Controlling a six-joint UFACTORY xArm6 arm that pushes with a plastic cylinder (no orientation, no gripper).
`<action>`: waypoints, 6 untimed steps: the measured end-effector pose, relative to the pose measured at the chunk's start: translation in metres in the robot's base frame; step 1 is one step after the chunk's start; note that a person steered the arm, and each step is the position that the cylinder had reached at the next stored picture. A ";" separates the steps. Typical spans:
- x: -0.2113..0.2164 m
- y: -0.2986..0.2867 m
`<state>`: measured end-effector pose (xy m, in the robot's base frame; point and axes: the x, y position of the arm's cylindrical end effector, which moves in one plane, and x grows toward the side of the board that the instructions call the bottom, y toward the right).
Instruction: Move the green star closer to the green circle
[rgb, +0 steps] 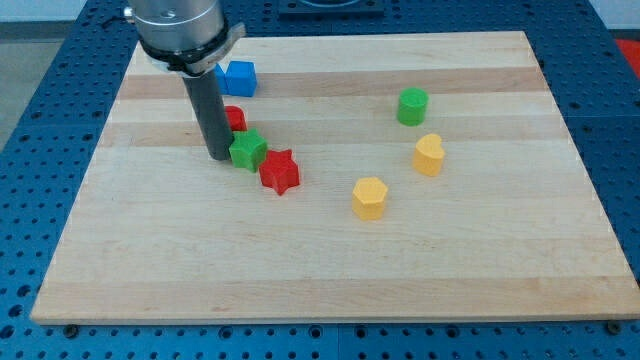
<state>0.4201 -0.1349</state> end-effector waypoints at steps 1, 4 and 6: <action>0.029 0.001; -0.016 0.048; -0.036 0.055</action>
<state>0.3841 -0.0796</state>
